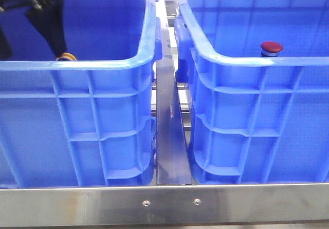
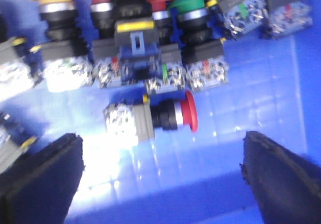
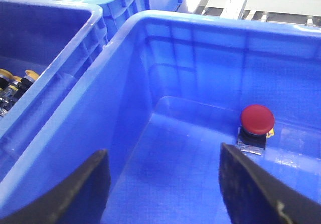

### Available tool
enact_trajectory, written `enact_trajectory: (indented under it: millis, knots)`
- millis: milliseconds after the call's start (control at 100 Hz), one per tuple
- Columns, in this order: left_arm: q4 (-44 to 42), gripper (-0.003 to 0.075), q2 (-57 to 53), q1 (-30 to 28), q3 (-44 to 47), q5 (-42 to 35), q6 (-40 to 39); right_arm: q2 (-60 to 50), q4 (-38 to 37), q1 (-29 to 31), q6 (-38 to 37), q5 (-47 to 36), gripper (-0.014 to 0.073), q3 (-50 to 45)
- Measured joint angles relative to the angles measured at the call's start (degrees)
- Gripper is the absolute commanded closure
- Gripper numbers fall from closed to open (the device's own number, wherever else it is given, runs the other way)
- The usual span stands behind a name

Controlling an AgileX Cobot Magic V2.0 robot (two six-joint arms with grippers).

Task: Pick red and yellow buttons and place in box
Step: 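Lower the left gripper into the button bin and grasp a yellow-capped button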

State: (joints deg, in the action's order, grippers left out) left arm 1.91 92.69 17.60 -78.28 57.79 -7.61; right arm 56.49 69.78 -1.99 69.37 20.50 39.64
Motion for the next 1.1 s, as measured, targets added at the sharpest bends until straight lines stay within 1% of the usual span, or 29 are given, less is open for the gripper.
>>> enact_trajectory:
  millis: [280,640,700,750,820,940,1060,1100]
  knots:
    - [-3.0,0.0114,6.9,0.0,-5.4,0.0,-0.2,0.0,0.0,0.0,0.0,0.0,0.0104,0.0]
    - [-3.5,0.0114,13.0,0.0,-6.8,-2.8,-0.6,0.0,0.0,0.0,0.0,0.0,0.0104,0.0]
    - [-3.6,0.0125,13.1,0.0,-6.9,-3.7,-0.6,0.0,0.0,0.0,0.0,0.0,0.0104,0.0]
    - [-3.7,0.0154,13.1,0.0,-6.9,-4.2,-0.6,0.0,0.0,0.0,0.0,0.0,0.0104,0.0]
    - [-3.8,0.0215,13.1,0.0,-6.9,-4.9,-0.6,0.0,0.0,0.0,0.0,0.0,0.0104,0.0]
    - [-3.9,0.0349,13.1,0.0,-7.0,-5.5,-0.6,0.0,0.0,0.0,0.0,0.0,0.0104,0.0]
    - [-3.9,0.0498,13.1,0.0,-7.0,-5.6,-0.6,0.0,0.0,0.0,0.0,0.0,0.0104,0.0]
    - [-3.9,0.0535,13.1,0.0,-7.0,-5.6,-0.6,0.0,0.0,0.0,0.0,0.0,0.0104,0.0]
